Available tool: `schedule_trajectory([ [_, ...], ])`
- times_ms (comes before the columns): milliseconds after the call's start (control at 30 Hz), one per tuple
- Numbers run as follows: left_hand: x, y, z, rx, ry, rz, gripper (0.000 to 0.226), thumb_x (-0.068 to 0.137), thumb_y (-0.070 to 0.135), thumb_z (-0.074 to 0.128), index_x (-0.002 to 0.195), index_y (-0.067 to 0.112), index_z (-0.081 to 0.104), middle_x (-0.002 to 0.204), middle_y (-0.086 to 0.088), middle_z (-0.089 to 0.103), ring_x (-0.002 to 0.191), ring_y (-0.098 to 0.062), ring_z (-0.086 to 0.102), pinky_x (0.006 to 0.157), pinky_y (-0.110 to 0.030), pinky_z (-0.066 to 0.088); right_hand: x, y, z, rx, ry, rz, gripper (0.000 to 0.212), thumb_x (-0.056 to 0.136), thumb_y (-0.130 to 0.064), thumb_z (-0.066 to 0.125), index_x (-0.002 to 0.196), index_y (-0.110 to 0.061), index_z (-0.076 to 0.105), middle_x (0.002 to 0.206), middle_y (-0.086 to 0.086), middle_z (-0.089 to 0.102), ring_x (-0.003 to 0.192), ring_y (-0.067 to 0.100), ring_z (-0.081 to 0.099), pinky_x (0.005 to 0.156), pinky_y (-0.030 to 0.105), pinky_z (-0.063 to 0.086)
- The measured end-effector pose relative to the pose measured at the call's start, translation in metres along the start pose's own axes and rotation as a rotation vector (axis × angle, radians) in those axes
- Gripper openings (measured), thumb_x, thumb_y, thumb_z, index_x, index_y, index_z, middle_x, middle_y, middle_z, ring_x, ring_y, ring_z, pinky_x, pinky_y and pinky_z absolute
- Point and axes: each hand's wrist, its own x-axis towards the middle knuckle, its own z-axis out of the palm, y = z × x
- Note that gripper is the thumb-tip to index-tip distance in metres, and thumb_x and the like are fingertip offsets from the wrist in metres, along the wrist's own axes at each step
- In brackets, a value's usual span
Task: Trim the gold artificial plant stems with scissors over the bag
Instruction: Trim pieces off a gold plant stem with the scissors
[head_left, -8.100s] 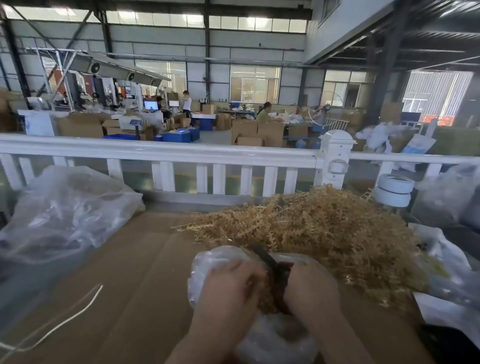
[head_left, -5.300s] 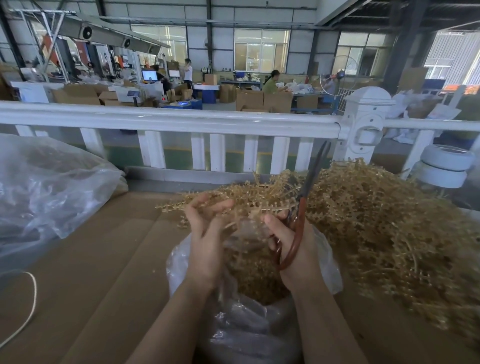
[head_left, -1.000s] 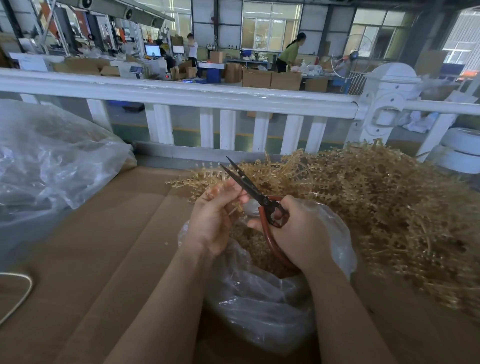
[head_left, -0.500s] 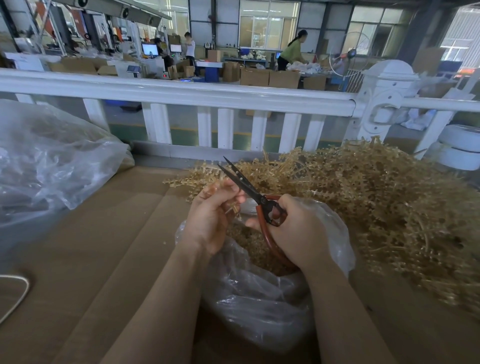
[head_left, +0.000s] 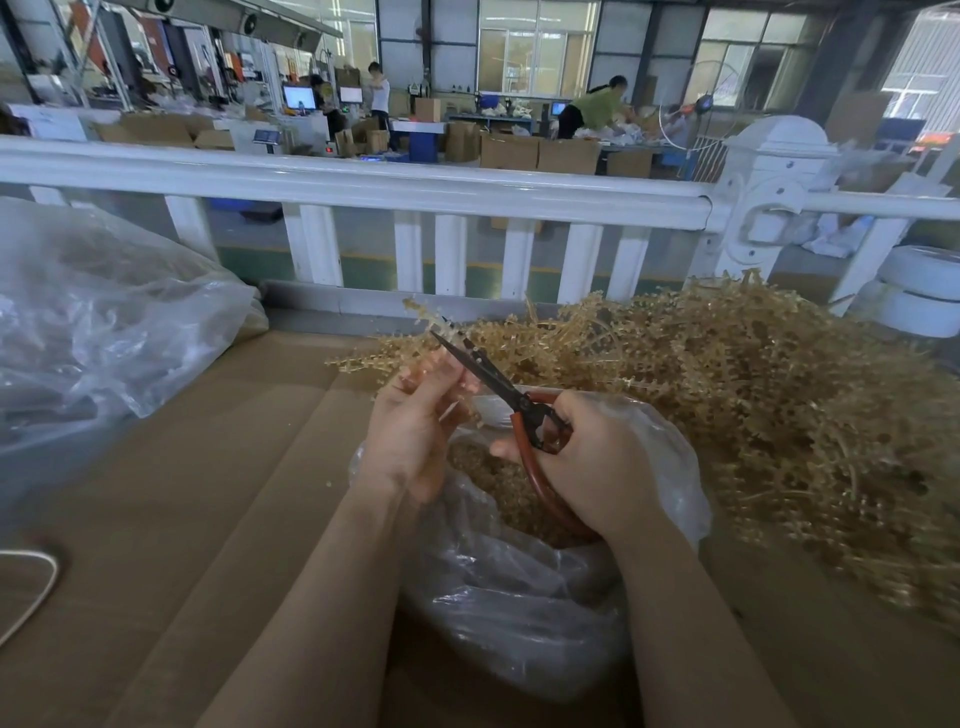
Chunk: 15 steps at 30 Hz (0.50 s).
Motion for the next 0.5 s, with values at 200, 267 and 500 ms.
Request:
schedule_trajectory([
  [200, 0.001, -0.002, 0.004, 0.017, 0.022, -0.018, 0.012, 0.095, 0.014, 0.061, 0.086, 0.015, 0.069, 0.082, 0.001, 0.072, 0.073, -0.01, 0.066, 0.076, -0.03, 0.047, -0.005, -0.012, -0.006, -0.244, 0.168, -0.089, 0.045, 0.067, -0.072, 0.075, 0.07, -0.042, 0.041, 0.046, -0.024, 0.033, 0.079, -0.036, 0.039, 0.058, -0.011, 0.024],
  [267, 0.0, -0.002, 0.005, 0.024, 0.018, -0.022, 0.013, 0.095, 0.013, 0.06, 0.087, 0.015, 0.069, 0.083, 0.001, 0.072, 0.075, -0.01, 0.066, 0.075, -0.03, 0.047, -0.003, -0.015, -0.009, -0.281, 0.201, -0.097, 0.048, 0.068, -0.072, 0.073, 0.069, -0.038, 0.039, 0.049, -0.029, 0.027, 0.076, -0.039, 0.035, 0.053, -0.008, 0.026],
  [500, -0.003, -0.004, 0.007, 0.059, -0.009, -0.041, 0.01, 0.095, 0.012, 0.059, 0.089, 0.01, 0.067, 0.083, -0.002, 0.072, 0.077, -0.014, 0.068, 0.075, -0.031, 0.049, 0.0, -0.002, -0.002, -0.132, 0.019, 0.08, 0.063, 0.062, -0.09, 0.056, 0.073, -0.029, 0.044, 0.058, -0.013, 0.052, 0.063, -0.002, 0.055, 0.05, 0.016, 0.03],
])
